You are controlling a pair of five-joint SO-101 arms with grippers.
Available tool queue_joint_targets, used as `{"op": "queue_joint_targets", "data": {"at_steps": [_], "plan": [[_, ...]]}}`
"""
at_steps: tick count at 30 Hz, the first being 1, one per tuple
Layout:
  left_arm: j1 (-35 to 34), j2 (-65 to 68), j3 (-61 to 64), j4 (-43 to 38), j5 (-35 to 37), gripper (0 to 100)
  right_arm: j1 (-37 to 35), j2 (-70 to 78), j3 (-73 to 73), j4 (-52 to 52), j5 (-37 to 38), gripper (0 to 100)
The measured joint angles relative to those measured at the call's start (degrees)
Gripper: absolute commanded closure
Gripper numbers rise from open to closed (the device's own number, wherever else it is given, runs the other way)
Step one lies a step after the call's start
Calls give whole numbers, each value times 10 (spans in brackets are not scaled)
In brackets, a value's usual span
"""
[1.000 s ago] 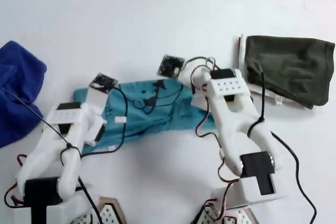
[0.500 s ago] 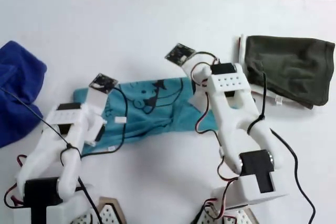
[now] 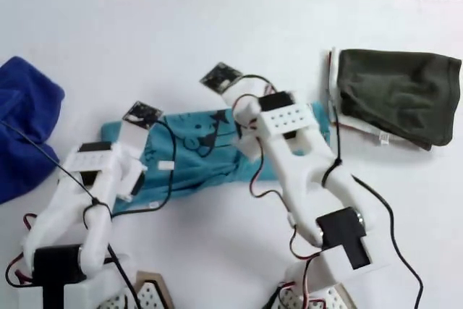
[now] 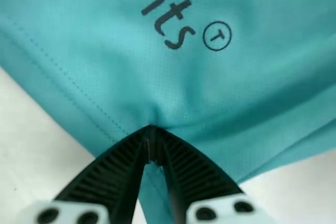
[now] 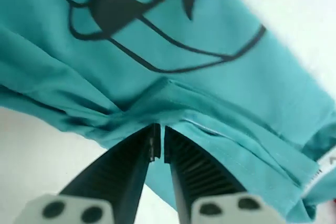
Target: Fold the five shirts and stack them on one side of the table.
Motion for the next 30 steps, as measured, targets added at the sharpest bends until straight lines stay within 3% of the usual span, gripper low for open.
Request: {"op": "queue_joint_targets", "data": {"at_steps": [9,19,24,30], "plan": [[0,0,0,0,0,974,-14,96,-10,-127,-1,979],[0,0,0,0,0,974,-9,1,-91,-19,-1,979],[0,0,0,0,0,974,54,-25,-66,38,-1,979],[0,0,0,0,0,974,179,-24,-10,25,-1,979]]}}
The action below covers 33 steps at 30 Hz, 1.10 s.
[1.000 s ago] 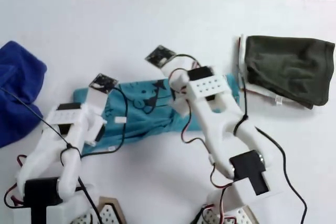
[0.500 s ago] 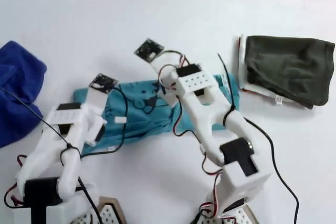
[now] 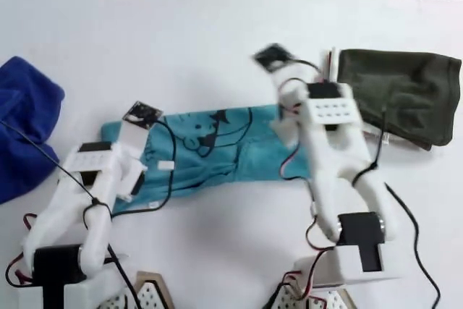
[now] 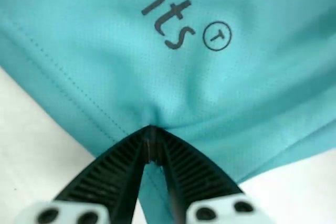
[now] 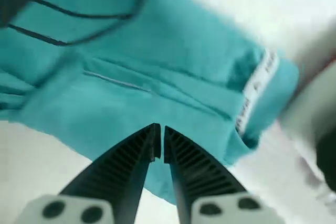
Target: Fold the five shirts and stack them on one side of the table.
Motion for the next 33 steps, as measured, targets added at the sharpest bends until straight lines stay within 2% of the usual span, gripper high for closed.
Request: {"op": "queue_joint_targets", "data": {"at_steps": [5,14,22,27,33], "plan": [[0,0,0,0,0,974,32,40,30,-30,0,979],[0,0,0,0,0,974,35,79,30,-59,0,979],[0,0,0,0,0,974,77,-90,47,-31,0,979],[0,0,0,0,0,974,117,-229,174,-21,0,979],[0,0,0,0,0,974,171,-367,439,-171,0,979]]}}
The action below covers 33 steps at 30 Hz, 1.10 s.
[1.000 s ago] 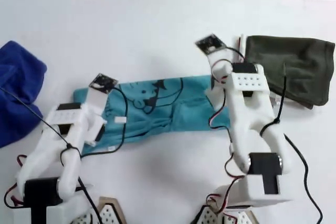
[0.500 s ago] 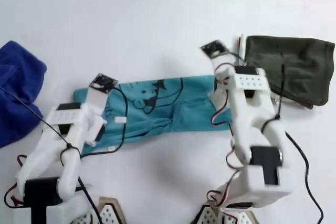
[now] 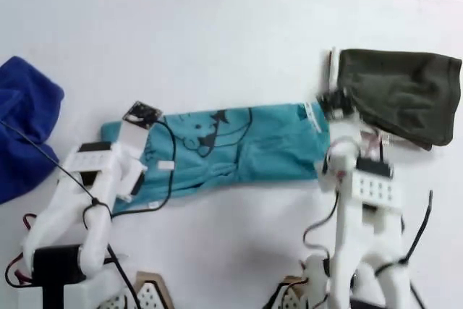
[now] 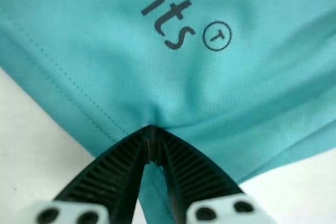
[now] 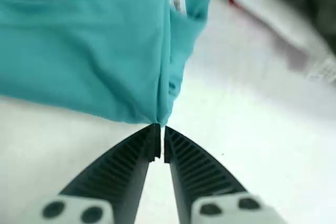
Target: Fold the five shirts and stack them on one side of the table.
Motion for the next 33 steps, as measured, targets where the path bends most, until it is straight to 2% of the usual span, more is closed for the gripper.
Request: {"op": "queue_joint_targets", "data": {"at_steps": [8,13,17,20,24,27,33], "plan": [[0,0,0,0,0,974,25,-116,172,-91,-1,979],[0,0,-5,4,0,973,29,-158,207,-106,-1,979],[-1,11,-78,78,8,951,23,-185,222,-113,-1,979],[-9,11,-157,143,67,819,21,-198,229,-113,-1,979],[-42,11,-242,203,203,616,20,-207,233,-113,-1,979],[-64,11,-258,212,289,627,20,-208,233,-113,-1,979],[-68,53,-259,184,306,635,20,-208,233,-113,-1,979]]}}
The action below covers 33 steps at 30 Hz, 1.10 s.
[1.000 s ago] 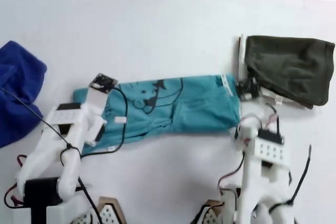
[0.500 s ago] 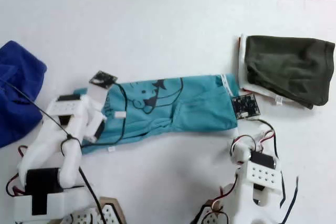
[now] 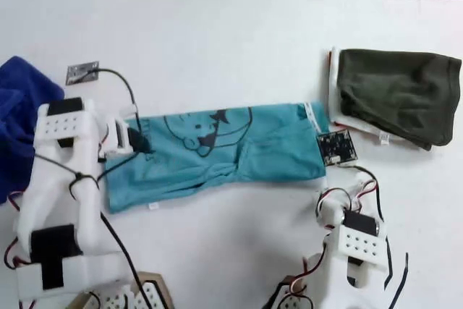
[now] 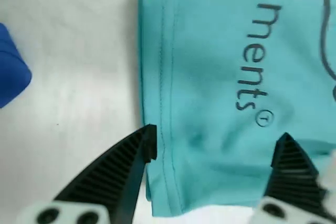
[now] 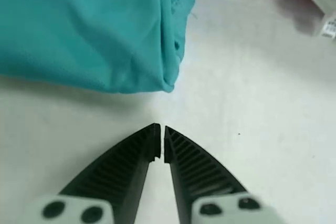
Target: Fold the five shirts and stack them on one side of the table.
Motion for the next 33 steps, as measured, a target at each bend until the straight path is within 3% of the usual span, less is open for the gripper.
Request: {"op": "queue_joint_targets", "data": {"at_steps": [6,13,17,22,33], "plan": [[-47,119,-51,-19,2,635,0,0,0,0,0,979],[-54,240,-146,-7,-33,639,0,0,0,0,0,979],[-56,273,-167,2,-65,736,0,0,0,0,0,979],[-44,284,-185,18,-132,982,0,0,0,0,0,979],[-38,291,-218,23,-142,974,0,0,0,0,0,979]]}}
